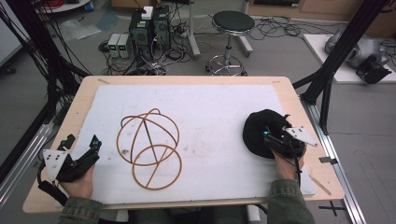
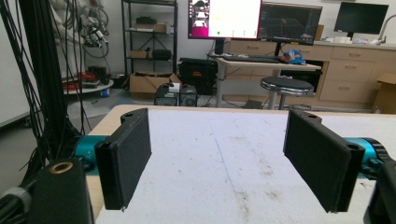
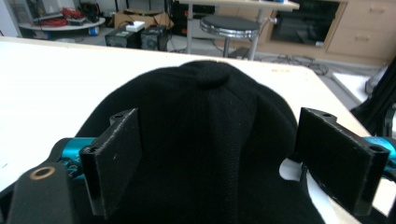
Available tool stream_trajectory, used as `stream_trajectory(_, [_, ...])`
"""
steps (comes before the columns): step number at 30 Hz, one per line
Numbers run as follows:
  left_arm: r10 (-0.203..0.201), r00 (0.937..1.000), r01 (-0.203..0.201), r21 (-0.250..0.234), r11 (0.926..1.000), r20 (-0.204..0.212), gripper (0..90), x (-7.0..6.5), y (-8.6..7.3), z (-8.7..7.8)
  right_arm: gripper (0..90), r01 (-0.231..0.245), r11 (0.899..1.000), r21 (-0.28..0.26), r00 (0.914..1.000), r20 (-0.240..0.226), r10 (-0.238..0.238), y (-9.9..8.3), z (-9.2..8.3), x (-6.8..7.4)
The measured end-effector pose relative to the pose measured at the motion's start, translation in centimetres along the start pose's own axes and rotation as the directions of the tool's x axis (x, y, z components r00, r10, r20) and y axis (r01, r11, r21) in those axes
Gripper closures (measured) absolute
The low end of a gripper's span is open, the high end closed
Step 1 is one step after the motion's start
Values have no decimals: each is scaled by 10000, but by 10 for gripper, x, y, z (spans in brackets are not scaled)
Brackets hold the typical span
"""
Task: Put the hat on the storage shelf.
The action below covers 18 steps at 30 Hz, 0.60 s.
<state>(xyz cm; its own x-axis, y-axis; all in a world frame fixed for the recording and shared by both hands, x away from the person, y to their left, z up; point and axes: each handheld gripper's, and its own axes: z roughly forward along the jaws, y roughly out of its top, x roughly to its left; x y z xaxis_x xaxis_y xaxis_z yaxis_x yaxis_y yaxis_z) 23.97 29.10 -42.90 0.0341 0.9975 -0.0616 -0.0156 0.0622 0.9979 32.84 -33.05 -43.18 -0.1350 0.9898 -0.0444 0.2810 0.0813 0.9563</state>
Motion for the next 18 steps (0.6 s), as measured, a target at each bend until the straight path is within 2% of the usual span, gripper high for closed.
stream_trajectory(3, [3, 10000, -3, -6, 10000, 5, 235, 0, 0, 0, 156, -167, 9994, 298, 9998, 150, 162, -1, 1, -1])
stream_trajectory(8, [-35, 10000, 35, -11, 10000, 38, 233, 1, 0, 0, 198, -408, 9985, 370, 9990, 215, 401, -2, 0, -2])
stream_trajectory(13, [-72, 10000, 72, 16, 10000, 33, 232, 2, -1, 0, 426, -755, 9958, 518, 9970, 183, 747, -1, -4, -2])
stream_trajectory(18, [-83, 10000, 83, 23, 10000, 26, 232, 2, -1, 0, 680, -489, 9963, 704, 9986, 248, 473, 2, -8, 4])
